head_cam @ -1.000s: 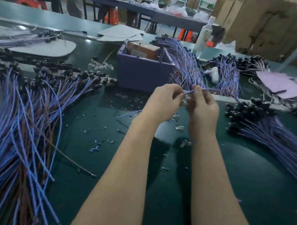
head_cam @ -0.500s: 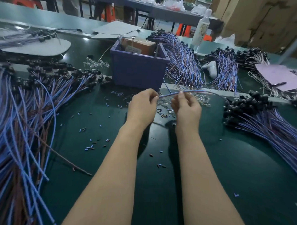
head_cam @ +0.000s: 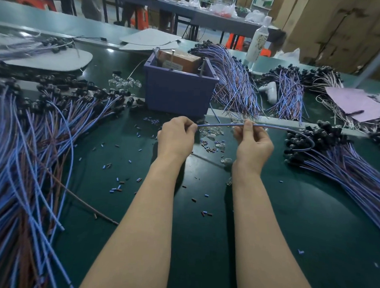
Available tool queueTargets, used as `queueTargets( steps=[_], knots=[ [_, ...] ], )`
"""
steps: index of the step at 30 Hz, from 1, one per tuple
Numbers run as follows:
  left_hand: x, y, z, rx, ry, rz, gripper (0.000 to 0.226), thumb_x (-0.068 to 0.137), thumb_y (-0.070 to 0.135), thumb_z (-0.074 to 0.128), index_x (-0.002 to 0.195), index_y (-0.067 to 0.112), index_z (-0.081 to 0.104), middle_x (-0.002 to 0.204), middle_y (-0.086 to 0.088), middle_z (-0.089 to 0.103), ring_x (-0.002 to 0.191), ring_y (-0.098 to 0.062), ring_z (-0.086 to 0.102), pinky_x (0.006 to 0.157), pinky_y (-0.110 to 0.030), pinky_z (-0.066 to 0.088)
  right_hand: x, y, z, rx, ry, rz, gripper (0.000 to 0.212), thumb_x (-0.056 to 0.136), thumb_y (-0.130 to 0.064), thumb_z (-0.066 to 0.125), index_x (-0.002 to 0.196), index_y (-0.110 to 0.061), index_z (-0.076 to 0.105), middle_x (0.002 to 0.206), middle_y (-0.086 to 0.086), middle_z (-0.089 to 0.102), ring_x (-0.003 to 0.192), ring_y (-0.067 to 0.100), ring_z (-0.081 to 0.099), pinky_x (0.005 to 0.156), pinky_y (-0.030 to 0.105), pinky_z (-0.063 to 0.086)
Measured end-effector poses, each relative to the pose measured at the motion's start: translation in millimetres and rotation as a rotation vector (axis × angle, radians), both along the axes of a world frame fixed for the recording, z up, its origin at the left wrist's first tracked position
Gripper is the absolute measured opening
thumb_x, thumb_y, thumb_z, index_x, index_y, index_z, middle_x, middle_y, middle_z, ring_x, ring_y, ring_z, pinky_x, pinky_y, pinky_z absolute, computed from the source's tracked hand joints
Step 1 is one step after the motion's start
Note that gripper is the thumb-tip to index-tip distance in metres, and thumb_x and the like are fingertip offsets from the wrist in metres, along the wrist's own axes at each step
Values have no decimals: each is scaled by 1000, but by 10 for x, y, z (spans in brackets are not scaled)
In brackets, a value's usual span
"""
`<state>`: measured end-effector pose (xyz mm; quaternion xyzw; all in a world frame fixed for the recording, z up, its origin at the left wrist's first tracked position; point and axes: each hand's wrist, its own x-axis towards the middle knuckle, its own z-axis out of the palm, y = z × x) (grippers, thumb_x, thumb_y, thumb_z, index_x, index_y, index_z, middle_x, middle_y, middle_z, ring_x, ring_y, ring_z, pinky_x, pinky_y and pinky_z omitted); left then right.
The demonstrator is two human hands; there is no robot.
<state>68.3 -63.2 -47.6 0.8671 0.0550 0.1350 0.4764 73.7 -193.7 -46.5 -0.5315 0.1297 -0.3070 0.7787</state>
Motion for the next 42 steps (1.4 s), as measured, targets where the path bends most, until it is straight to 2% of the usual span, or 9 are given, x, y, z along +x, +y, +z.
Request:
queueTargets(
  steps=[7, 16, 19, 22, 26, 30, 35, 40, 42],
  knots=[
    [-7, 12, 26, -96, 4, 5, 16, 93, 22, 56, 93, 15, 71, 90, -5, 72, 91, -23, 64, 89, -32, 49, -19, -2, 5, 30, 11, -6, 16, 93, -6, 57, 78, -9, 59, 69, 2, 60, 54, 3, 60, 63, 17, 55],
    [-12, 29, 75, -188, 35, 38, 20, 93, 21, 56, 76, 22, 66, 79, 2, 70, 72, -7, 59, 69, -18, 39, -4, -1, 12, 112, -10, 6, 19, 93, -3, 56, 75, -8, 57, 66, 1, 58, 49, 2, 60, 58, 15, 53],
    [-1, 181, 76, -236, 41, 205, 19, 94, 20, 53, 81, 18, 67, 86, -2, 71, 86, -17, 64, 79, -27, 49, -19, -145, 55, 246, -29, -62, 21, 93, -2, 55, 73, -9, 53, 66, 1, 57, 45, 1, 58, 53, 13, 51],
    [-4, 232, 89, -225, 13, 254, 17, 93, 14, 51, 88, 17, 67, 91, -2, 69, 92, -20, 64, 79, -24, 46, -46, -173, 99, 330, -32, -22, 20, 94, -2, 54, 74, -7, 52, 65, 3, 59, 47, 3, 60, 54, 15, 53],
    [-20, 56, 121, -112, -29, 29, 25, 87, 15, 54, 106, 22, 69, 115, -2, 63, 108, -20, 56, 99, -30, 42, -101, 54, 160, 430, -5, 176, 17, 92, -2, 56, 76, -6, 55, 56, 0, 67, 54, 7, 65, 61, 20, 57],
    [-82, -119, 173, -328, 22, -330, 13, 94, 27, 56, 101, 20, 65, 90, 5, 65, 79, -2, 58, 78, -21, 47, -127, 206, 179, 523, 19, 361, 16, 92, 0, 55, 76, -4, 58, 60, 4, 68, 57, 12, 67, 63, 21, 56],
    [-60, -188, 161, -417, -58, -228, 18, 96, 16, 53, 100, 8, 68, 91, -8, 69, 83, -15, 61, 81, -30, 49, -153, 327, 136, 243, 162, 511, 20, 95, -11, 53, 80, -9, 66, 70, 3, 71, 67, 15, 65, 70, 24, 54],
    [-39, -148, 204, -823, -44, -101, 21, 97, 12, 50, 80, 18, 62, 74, -1, 63, 57, -9, 56, 53, -23, 47, -244, 381, 197, -22, 322, 610, 33, 100, -25, 44, 81, -9, 67, 63, 1, 62, 55, 11, 53, 54, 19, 45],
    [-20, -112, 194, -857, -65, -37, 22, 97, 12, 48, 80, 17, 61, 73, 1, 63, 57, -7, 58, 54, -21, 49, -282, 395, 214, -213, 275, 556, 36, 100, -26, 45, 76, -8, 66, 55, -1, 58, 49, 9, 49, 48, 18, 42]
  ],
)
